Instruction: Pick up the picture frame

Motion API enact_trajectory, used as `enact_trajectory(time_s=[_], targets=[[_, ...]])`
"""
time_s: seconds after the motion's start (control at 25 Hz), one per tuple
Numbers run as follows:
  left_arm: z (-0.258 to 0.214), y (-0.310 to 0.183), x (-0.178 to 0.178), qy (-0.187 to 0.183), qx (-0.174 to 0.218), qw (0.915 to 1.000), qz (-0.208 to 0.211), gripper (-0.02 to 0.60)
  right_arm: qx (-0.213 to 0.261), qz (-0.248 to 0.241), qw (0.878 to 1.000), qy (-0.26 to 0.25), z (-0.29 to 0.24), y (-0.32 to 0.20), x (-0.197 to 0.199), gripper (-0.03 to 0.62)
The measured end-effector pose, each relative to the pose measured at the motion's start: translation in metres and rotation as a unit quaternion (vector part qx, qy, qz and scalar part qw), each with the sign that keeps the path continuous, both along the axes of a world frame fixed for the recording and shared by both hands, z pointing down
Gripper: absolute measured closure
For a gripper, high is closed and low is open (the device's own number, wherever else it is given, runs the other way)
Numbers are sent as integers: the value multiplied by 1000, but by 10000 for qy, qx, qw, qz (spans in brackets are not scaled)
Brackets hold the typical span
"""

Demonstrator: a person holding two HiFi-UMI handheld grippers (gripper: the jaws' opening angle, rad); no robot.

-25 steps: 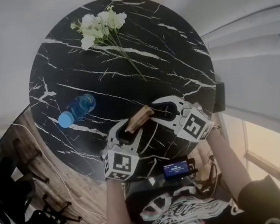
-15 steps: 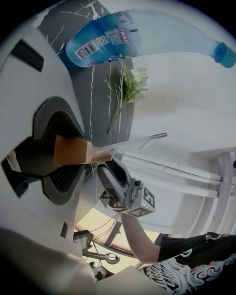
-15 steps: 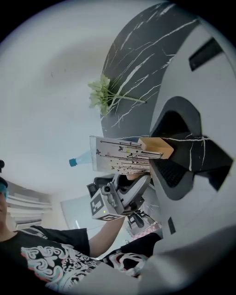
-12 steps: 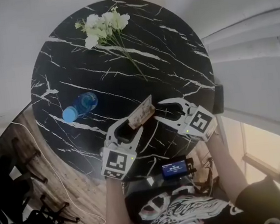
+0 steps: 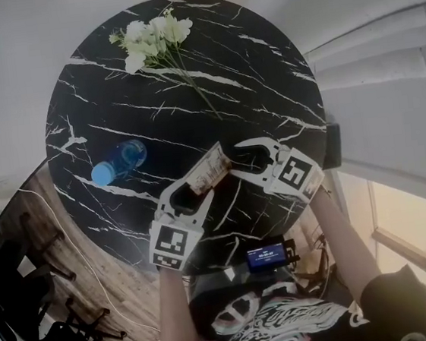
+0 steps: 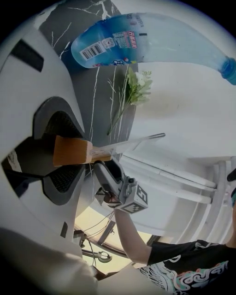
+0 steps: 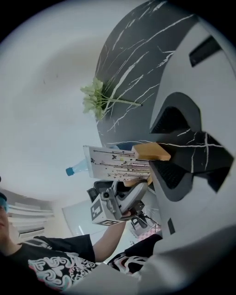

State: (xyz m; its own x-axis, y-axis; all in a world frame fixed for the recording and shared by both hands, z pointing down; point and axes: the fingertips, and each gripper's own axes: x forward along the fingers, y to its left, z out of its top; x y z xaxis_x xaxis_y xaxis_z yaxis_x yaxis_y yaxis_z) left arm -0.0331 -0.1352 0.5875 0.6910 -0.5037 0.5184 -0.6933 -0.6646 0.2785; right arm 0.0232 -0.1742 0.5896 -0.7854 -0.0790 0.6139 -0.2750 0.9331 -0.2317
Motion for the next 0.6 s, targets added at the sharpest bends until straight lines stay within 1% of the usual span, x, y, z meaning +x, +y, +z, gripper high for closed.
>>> enact_trajectory(time_s=[0.16, 0.28, 0.36, 0.48, 0.6], targets=[[4, 1, -1, 1, -121, 9999, -27, 394, -112, -133, 9996, -243, -4, 1, -19, 448], [2, -2, -5, 156, -182, 9996, -152, 394, -295, 90, 9976, -623, -6, -1, -26, 450], [3, -3, -7, 137, -248, 9995, -116, 394, -348, 210, 9961, -785, -7, -3, -30, 450], [7, -2, -7, 10, -361, 9993, -36, 394, -421, 272, 9956, -792, -6, -2, -32, 450], [9, -5, -11, 73, -407, 9991, -135, 394, -595, 426, 9942, -793, -6, -7, -37, 450]])
